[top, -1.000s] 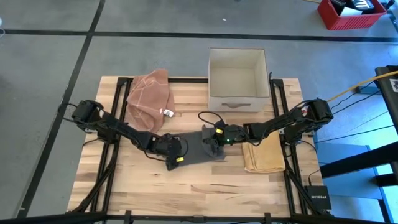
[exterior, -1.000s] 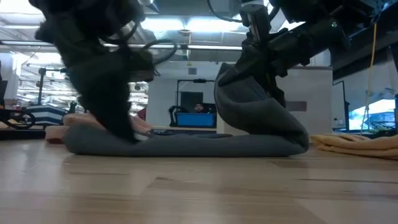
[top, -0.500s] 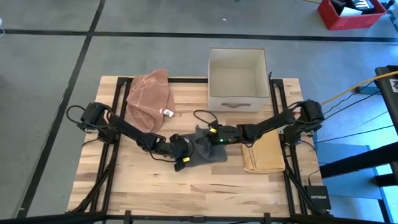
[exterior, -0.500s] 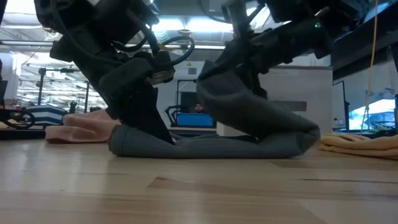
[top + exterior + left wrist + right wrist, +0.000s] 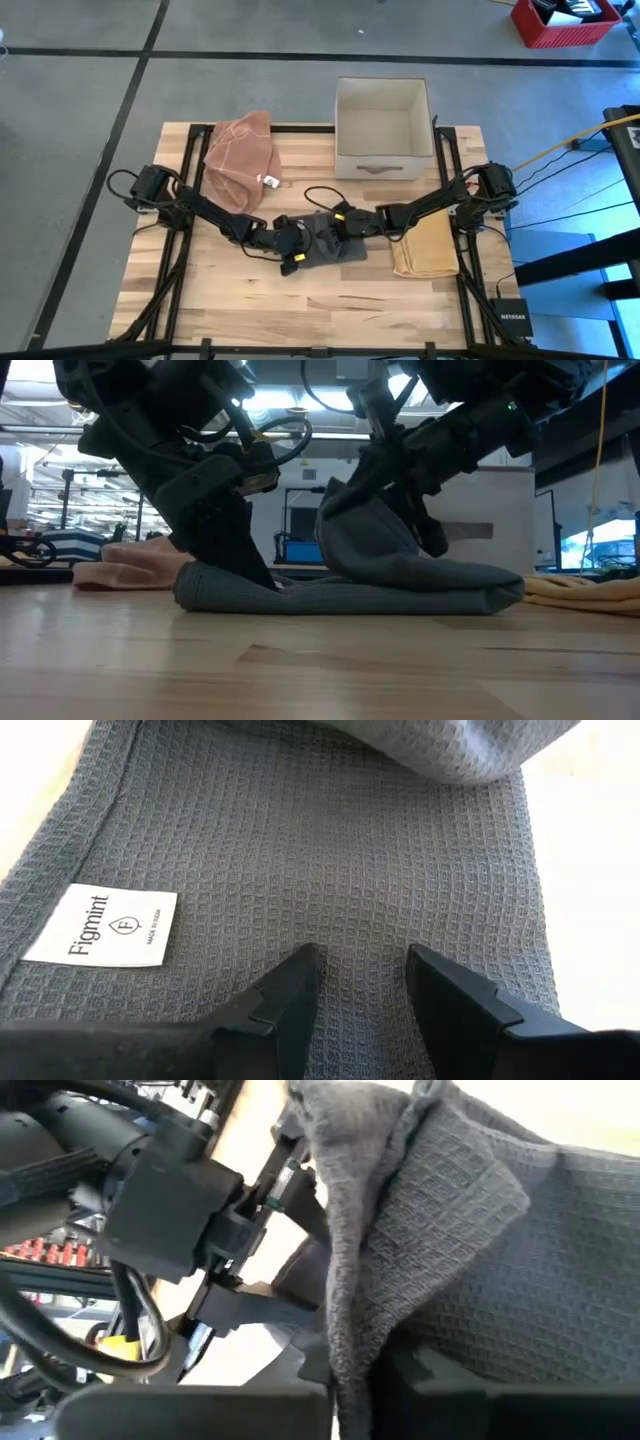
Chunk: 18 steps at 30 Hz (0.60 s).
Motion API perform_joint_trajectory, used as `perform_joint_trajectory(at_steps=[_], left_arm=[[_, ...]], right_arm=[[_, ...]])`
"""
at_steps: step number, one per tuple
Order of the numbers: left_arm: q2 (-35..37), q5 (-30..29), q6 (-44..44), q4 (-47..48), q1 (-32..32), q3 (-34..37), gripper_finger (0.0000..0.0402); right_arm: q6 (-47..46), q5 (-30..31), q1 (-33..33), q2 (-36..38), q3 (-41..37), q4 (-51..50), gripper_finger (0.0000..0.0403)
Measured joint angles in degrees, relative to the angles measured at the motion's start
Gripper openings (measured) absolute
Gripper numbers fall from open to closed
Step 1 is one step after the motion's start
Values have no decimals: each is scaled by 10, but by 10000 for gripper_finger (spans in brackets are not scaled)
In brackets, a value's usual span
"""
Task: Fold towel
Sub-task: Fold the gray towel
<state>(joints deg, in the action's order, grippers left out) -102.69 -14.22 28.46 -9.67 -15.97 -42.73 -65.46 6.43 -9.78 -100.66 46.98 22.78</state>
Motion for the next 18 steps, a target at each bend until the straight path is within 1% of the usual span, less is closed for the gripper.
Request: perform_joint_trajectory(at_steps=[3,8,11,14,16,18], left_arm=[[1,1,0,0,0,0,150],[14,7,-1,14,2,-4,150],[44,12,-9,73,2,-12,150],[85,12,-26,143,5,-22,150],[112,10,-36,182,11,-22,150],[138,9,-32,217,17,-22,150]], right_arm=[[-2,0,0,0,0,0,68],[11,-18,0,0,0,21,144],[35,-32,0,0,0,46,181],[45,-44,0,0,0,64,204],[45,-45,0,0,0,71,212],[25,-33,1,0,0,68,215]])
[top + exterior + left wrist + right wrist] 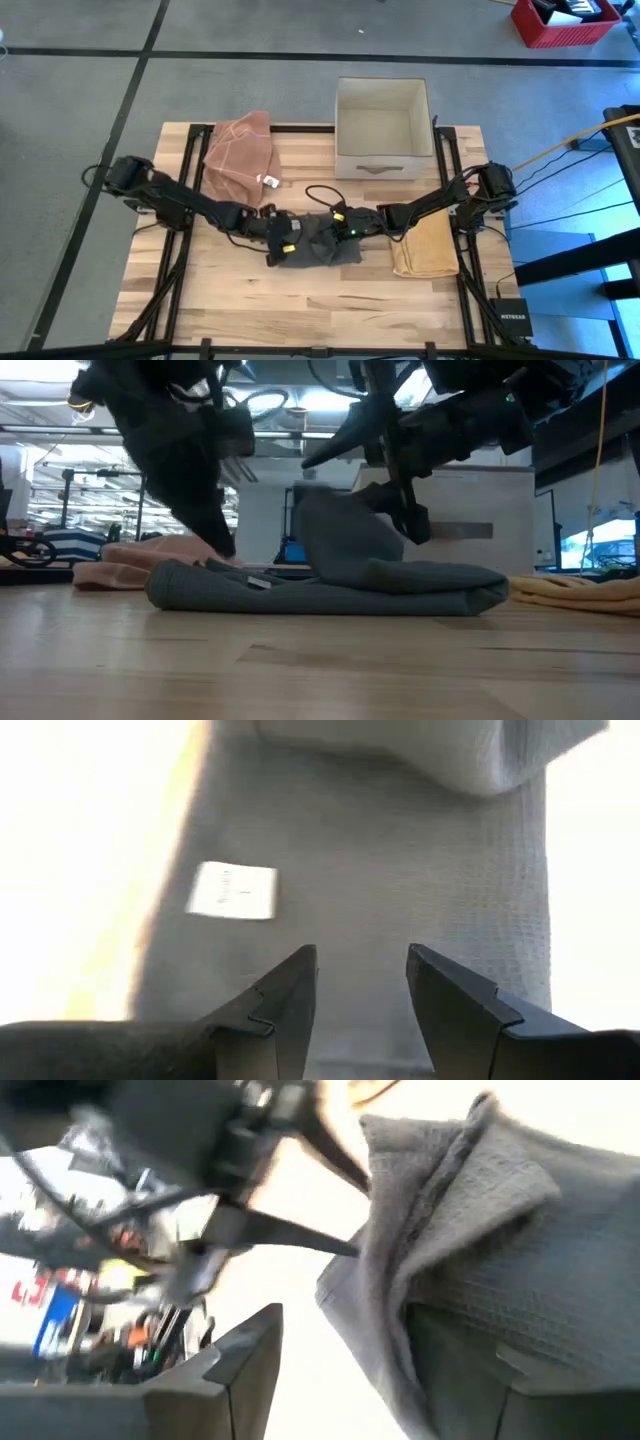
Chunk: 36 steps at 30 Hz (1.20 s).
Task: Fold towel
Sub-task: Fold the gray towel
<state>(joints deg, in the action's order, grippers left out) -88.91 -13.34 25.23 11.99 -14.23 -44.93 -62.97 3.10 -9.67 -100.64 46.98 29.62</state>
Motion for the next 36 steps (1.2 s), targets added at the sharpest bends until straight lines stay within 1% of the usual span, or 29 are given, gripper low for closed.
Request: perform_joint_trajectory(at_steps=[3,6,10,12,14,17,22,24,26,28,30,33,36], left_arm=[[41,-1,4,33,7,-1,150],[79,0,3,58,11,-1,150],[127,-2,3,52,21,-1,150],[139,-8,3,27,21,-1,150],[139,-10,-6,-19,23,-1,150],[115,-11,-23,-101,23,-2,150],[39,-26,-37,-231,44,-2,150],[4,-27,-28,-260,62,-2,150],[-30,-25,-15,-266,83,-12,150],[-59,-4,-14,-266,101,-27,150],[-84,30,-24,-269,115,-48,150],[-113,98,-43,-251,122,-75,150],[-120,181,-58,-202,114,-81,150]], right_arm=[[-28,31,3,0,0,-10,216],[-29,37,4,0,0,25,216],[45,7,3,0,0,48,216],[98,-20,3,0,0,48,216],[151,-37,3,7,0,35,216],[216,-42,3,37,0,-25,216],[345,-29,3,108,0,-190,216],[384,-12,1,124,0,-266,216],[409,20,-6,125,0,-325,216],[431,60,-17,117,-7,-346,216],[447,82,-26,106,-24,-326,216],[453,92,-36,86,-50,-279,216],[453,94,-39,73,-61,-246,216]])
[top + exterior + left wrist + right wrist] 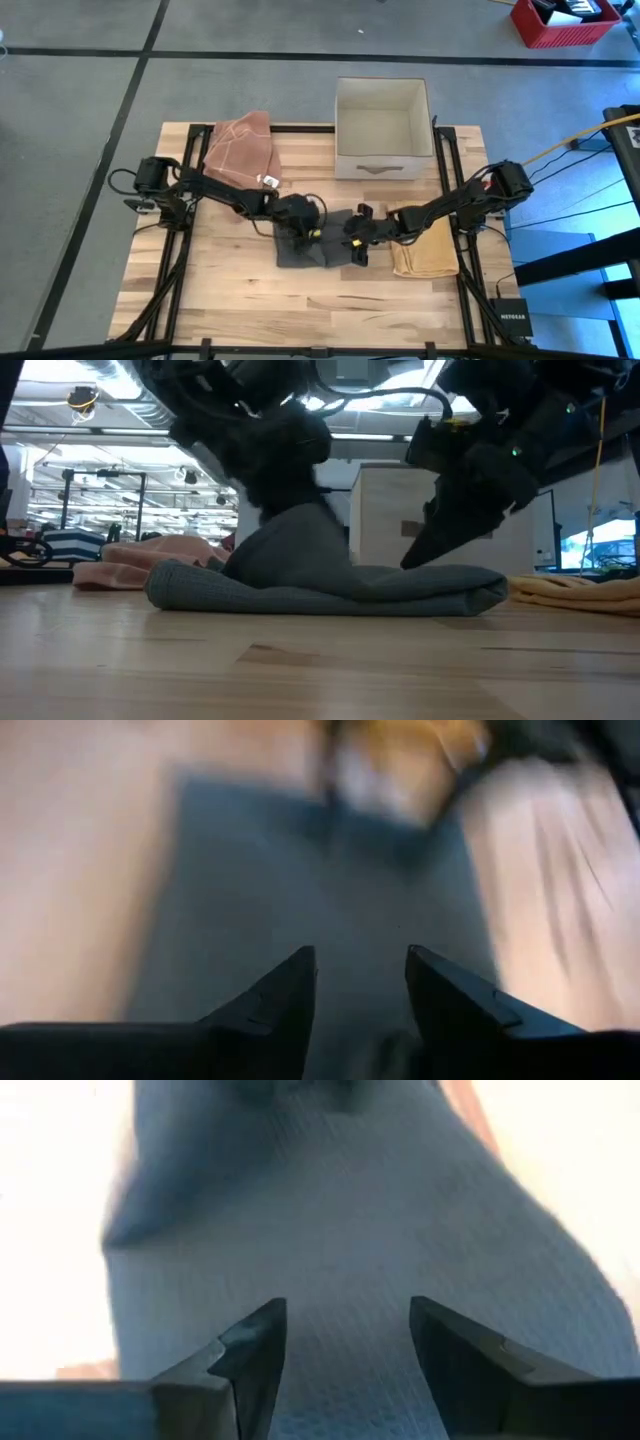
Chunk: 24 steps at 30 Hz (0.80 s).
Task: Fold towel
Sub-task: Fold the gray towel
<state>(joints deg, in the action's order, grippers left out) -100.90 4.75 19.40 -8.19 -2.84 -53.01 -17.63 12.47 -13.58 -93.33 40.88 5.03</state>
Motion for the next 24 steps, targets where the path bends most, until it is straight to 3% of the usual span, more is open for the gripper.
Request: perform_joint_trajectory(at_steps=[5,9,12,16,20,22,24], left_arm=[[23,89,2,141,-35,1,150],[45,90,30,266,-72,0,150],[58,48,59,329,-88,0,150],[94,23,74,329,-88,-7,150],[129,-68,94,329,-93,-9,150],[128,-124,136,333,-95,-8,150],[121,-139,195,330,-94,-8,150]], right_arm=[[3,0,1,-15,-3,1,216],[22,4,1,-15,-3,11,216],[31,10,1,-15,-3,28,216],[31,1,1,-15,-3,29,216],[31,-16,1,-15,-2,30,216],[30,-15,1,-15,-2,34,216],[30,-13,1,-15,-2,42,216]])
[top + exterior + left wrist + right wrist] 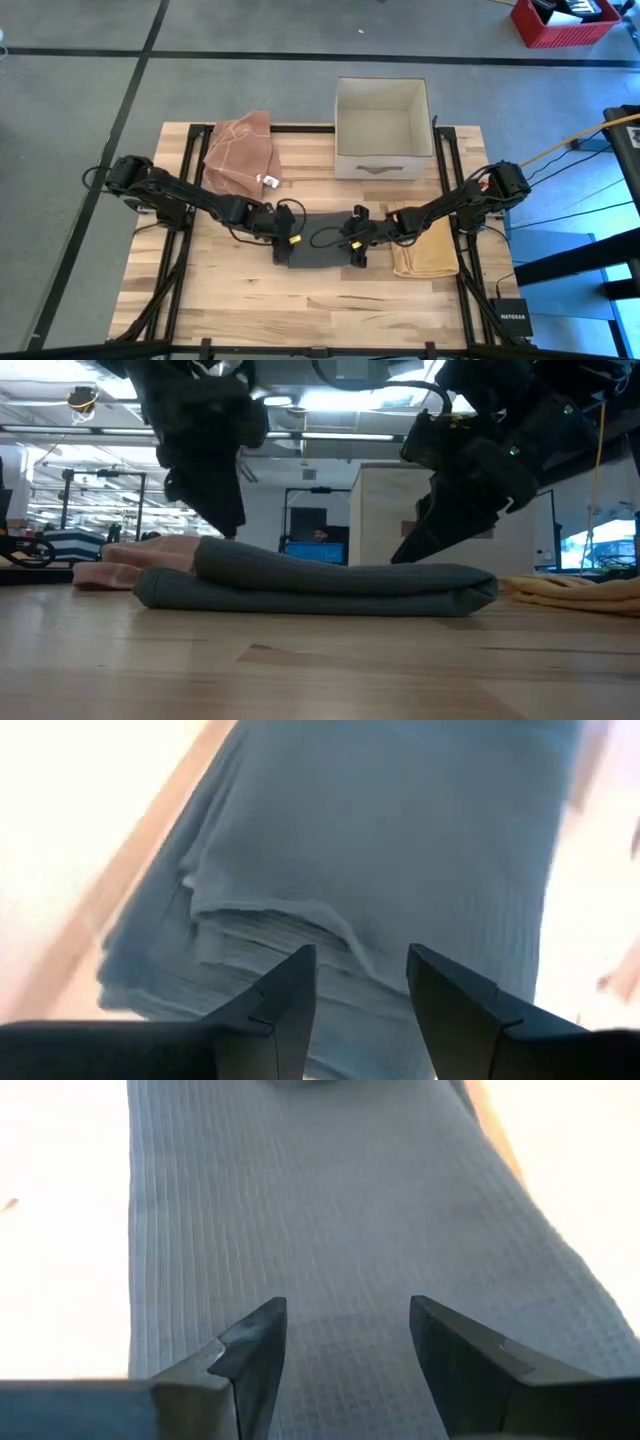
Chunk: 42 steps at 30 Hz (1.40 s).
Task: Fold towel
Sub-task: Fold the gray towel
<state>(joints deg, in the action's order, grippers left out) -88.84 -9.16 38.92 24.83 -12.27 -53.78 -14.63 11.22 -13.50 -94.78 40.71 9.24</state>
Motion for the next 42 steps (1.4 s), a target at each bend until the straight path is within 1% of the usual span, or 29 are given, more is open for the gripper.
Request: perform_joint_trajectory(at_steps=[5,7,12,16,22,28,34,37,42], left_arm=[[-17,5,172,13,-12,0,150],[-23,6,219,7,-18,0,150],[-47,-3,287,-5,-19,0,150],[-74,-3,324,-4,-16,0,150],[-85,-5,345,-16,-16,0,150],[-85,-12,312,-50,-16,0,150],[-85,-17,298,-56,-16,0,150],[-96,-18,301,-57,-16,0,150],[-116,-22,292,-91,-16,0,147]], right_arm=[[0,6,0,-2,0,19,216],[0,12,0,-8,0,27,216],[11,13,0,-36,0,58,216],[11,5,0,-56,0,58,216],[11,2,0,-61,0,61,216],[11,2,0,-61,0,73,216],[10,2,0,-61,0,74,216],[10,1,0,-61,0,74,216],[10,1,0,-61,0,74,216]])
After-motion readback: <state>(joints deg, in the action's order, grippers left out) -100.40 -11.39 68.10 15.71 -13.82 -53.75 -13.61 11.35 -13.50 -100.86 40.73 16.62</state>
